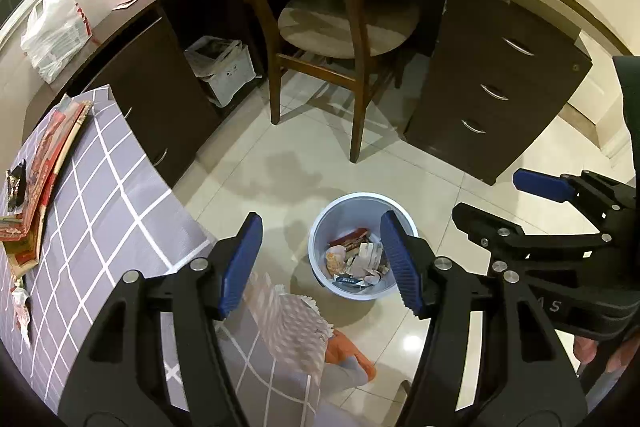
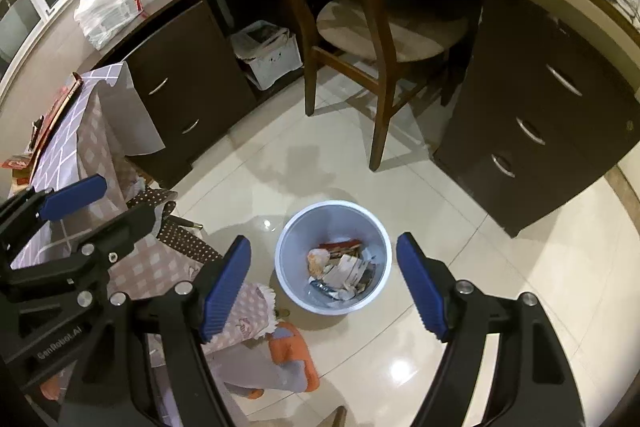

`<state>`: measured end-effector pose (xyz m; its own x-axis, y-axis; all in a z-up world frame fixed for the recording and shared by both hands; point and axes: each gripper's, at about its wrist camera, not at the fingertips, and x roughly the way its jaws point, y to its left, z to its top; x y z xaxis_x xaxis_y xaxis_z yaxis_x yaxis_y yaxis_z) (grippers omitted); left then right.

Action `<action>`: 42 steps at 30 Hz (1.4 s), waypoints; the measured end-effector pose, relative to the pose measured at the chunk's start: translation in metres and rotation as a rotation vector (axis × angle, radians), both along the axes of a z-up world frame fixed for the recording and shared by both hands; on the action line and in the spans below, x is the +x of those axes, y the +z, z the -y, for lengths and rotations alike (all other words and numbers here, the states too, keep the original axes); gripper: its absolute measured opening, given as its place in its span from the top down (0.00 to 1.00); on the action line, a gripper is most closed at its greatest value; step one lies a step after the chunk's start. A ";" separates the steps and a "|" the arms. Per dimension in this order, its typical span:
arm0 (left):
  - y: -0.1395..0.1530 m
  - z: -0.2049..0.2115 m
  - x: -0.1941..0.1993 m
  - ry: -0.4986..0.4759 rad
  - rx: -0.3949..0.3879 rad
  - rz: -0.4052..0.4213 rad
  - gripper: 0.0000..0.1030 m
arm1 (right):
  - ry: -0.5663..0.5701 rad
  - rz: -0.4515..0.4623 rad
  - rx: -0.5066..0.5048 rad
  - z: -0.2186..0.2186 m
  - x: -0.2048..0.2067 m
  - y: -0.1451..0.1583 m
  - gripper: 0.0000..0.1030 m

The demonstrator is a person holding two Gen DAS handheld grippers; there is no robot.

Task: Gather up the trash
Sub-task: 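Carry the tag and wrapper over the wastebasket and open both grippers, then move both tools back to the table toward the red-white wrapper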

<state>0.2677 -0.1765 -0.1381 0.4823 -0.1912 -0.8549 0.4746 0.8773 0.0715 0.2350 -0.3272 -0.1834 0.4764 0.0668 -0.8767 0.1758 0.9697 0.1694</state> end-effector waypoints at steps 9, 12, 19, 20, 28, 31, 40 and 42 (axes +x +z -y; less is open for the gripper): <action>0.021 -0.018 -0.016 0.022 -0.022 0.043 0.41 | -0.006 0.017 -0.012 -0.015 -0.018 0.016 0.28; 0.031 -0.029 -0.022 0.040 -0.041 0.058 0.41 | -0.002 0.037 -0.019 -0.022 -0.023 0.026 0.28; 0.057 -0.065 -0.036 0.096 -0.083 0.107 0.41 | 0.043 0.091 -0.030 -0.052 -0.028 0.054 0.28; 0.060 -0.072 -0.038 0.106 -0.088 0.111 0.41 | 0.046 0.100 -0.038 -0.056 -0.028 0.057 0.28; 0.080 -0.136 -0.047 0.217 -0.111 0.148 0.38 | 0.098 0.166 -0.054 -0.106 -0.027 0.086 0.28; 0.088 -0.168 -0.049 0.270 -0.103 0.169 0.36 | 0.131 0.179 -0.051 -0.126 -0.025 0.094 0.28; 0.094 -0.253 -0.051 0.391 -0.090 0.194 0.35 | 0.248 0.199 -0.051 -0.197 -0.016 0.109 0.28; 0.092 -0.269 -0.049 0.408 -0.083 0.191 0.35 | 0.267 0.200 -0.051 -0.213 -0.014 0.110 0.28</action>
<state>0.2188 0.0922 -0.0457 0.6797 -0.0174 -0.7333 0.0743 0.9962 0.0453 0.2215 -0.1143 -0.0739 0.6106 0.1708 -0.7733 -0.1172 0.9852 0.1251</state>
